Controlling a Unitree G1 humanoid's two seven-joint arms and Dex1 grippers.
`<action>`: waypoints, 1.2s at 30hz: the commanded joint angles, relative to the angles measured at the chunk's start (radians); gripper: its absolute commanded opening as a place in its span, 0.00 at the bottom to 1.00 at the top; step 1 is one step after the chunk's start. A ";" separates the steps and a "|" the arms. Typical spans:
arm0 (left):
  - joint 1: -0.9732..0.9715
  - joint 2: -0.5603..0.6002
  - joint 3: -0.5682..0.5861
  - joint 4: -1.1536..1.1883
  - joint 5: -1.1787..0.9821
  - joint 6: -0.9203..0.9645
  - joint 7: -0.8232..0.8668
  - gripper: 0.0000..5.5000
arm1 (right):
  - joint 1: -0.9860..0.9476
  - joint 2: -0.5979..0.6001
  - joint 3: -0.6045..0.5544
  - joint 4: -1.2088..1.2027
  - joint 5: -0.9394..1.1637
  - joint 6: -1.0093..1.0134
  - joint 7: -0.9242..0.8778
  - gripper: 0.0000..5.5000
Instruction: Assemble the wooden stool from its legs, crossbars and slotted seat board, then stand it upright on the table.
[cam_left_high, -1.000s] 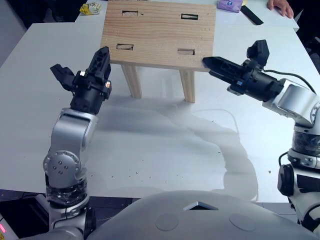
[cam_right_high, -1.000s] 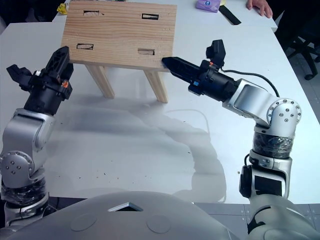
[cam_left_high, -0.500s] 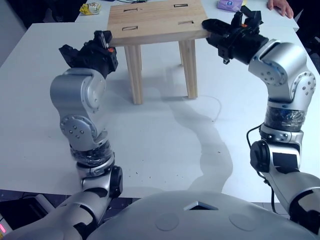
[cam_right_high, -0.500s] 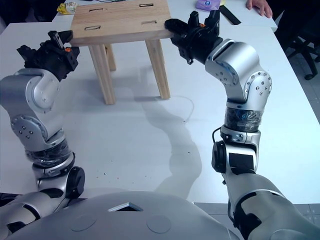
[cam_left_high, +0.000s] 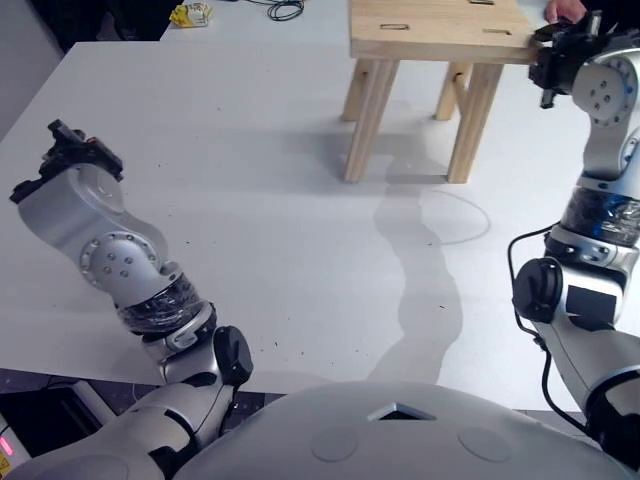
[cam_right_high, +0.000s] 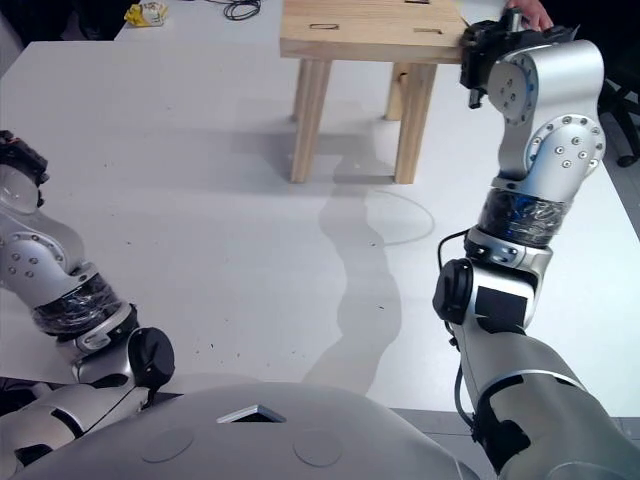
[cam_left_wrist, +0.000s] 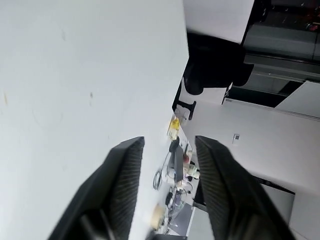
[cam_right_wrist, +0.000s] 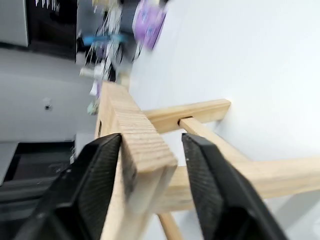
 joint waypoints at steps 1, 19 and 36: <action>0.070 0.003 0.032 -0.051 -0.008 0.042 0.000 0.48 | 0.158 0.049 0.045 -0.021 0.042 0.121 -0.126 0.55; 0.095 -0.005 0.016 -0.116 -0.034 0.118 -0.078 0.95 | 0.143 -0.151 0.115 -0.187 0.136 0.375 0.103 0.98; 0.060 0.190 -0.185 -0.180 0.152 0.383 -0.360 0.95 | -0.030 -0.242 0.352 -0.355 -0.642 0.266 0.868 0.98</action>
